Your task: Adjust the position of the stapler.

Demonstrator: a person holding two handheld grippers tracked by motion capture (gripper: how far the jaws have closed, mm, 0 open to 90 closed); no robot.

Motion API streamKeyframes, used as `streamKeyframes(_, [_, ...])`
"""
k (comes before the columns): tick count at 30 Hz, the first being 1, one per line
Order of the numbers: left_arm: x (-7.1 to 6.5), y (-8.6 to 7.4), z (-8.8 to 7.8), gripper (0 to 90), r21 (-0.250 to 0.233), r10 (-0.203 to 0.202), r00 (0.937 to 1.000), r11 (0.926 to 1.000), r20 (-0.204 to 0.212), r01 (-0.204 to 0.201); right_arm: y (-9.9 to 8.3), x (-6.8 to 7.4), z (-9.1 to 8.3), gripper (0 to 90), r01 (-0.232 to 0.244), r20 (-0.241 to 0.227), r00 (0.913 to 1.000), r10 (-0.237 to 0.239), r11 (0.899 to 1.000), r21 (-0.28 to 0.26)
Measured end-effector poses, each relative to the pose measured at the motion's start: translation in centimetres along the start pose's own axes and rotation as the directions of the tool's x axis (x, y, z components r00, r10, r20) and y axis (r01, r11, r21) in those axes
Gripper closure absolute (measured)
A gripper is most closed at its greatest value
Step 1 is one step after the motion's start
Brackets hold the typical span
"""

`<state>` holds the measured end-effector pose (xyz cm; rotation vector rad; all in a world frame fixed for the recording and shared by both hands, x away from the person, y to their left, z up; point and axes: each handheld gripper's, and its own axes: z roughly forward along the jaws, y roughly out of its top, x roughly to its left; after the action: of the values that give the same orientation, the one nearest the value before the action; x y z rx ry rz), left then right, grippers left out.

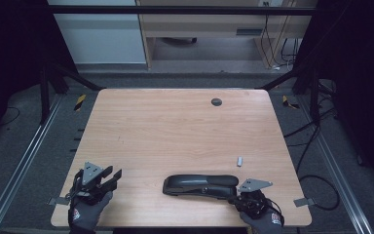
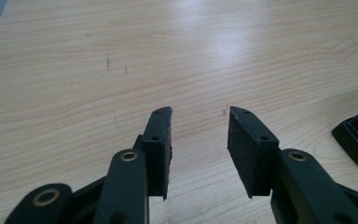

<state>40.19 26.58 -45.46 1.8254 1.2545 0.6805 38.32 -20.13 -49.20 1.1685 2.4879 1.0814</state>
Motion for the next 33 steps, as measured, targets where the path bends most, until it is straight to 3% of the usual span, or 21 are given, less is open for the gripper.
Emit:
streamKeyframes(12, [-0.1,0.0,0.0,58.7,0.003,0.009,1.0000,1.0000,0.002,-0.009,0.2,-0.3,0.2,90.0,-0.001,0.010,0.9999,0.002,1.000,-0.014])
streamKeyframes(18, [-0.1,0.1,0.0,56.6,0.002,0.010,0.9999,0.9999,0.004,-0.010,0.3,-0.4,-0.5,90.0,0.001,0.021,0.9998,0.000,0.998,-0.064])
streamKeyframes(24, [-0.3,0.1,0.1,53.3,-0.001,0.015,0.9998,0.9999,0.015,-0.015,0.2,-1.4,-1.8,90.0,-0.049,0.068,0.9959,0.059,0.988,-0.147])
streamKeyframes(33, [-0.8,0.4,0.3,47.0,0.009,0.064,0.9969,0.9979,0.046,-0.064,0.1,-2.8,-2.6,84.5,-0.096,0.134,0.9833,0.123,0.977,-0.190])
